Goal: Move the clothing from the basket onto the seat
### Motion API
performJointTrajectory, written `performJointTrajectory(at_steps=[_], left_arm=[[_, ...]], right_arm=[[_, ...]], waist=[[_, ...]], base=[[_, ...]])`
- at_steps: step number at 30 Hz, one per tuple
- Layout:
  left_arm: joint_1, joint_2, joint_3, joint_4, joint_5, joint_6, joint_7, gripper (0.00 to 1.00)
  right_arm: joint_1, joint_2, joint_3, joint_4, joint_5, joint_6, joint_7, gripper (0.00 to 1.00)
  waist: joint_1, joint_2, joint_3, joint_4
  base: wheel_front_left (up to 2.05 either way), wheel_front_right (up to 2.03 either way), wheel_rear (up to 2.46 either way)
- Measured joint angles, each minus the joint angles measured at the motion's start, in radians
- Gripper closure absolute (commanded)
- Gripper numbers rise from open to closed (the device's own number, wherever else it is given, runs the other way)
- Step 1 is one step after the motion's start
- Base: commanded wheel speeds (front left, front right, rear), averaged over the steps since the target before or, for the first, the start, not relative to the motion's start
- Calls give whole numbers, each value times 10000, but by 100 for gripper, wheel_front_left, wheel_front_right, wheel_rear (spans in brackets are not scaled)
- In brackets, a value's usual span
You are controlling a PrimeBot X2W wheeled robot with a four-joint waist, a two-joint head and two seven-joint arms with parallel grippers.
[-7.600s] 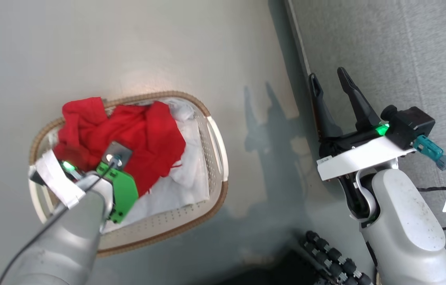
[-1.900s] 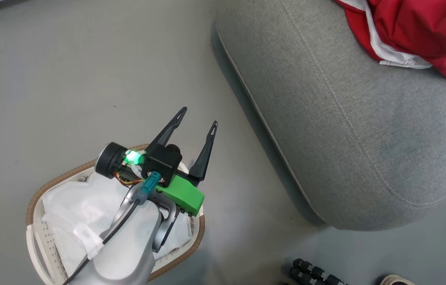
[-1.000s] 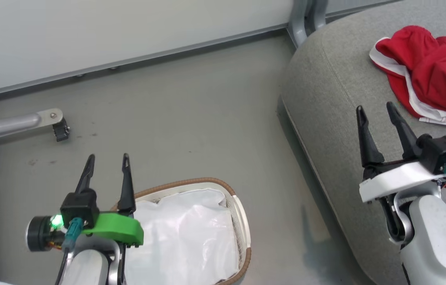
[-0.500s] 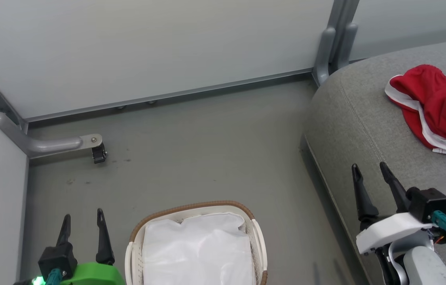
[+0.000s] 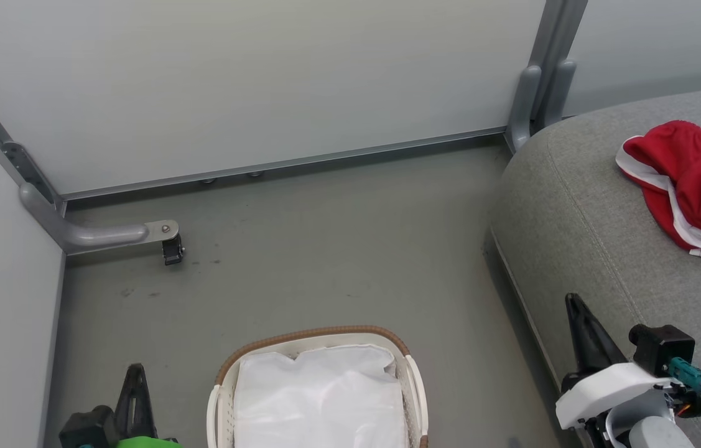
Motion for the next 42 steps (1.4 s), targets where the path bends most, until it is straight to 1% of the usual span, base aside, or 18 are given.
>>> performJointTrajectory(at_steps=[16,29,42], left_arm=[[-111,-8,176,-119,-3095,-234,809,100],[-344,-8,314,-284,-5133,-410,1331,100],[-582,-6,416,-395,-6903,-520,1768,100]], right_arm=[[25,46,-257,-178,2901,0,821,100],[25,61,-418,-332,4836,0,1325,100],[24,84,-575,-470,6504,0,1801,100]], waist=[[1,0,-32,140],[1,0,-56,245],[1,0,-81,351]], base=[[0,0,0],[0,0,0],[0,0,0]])
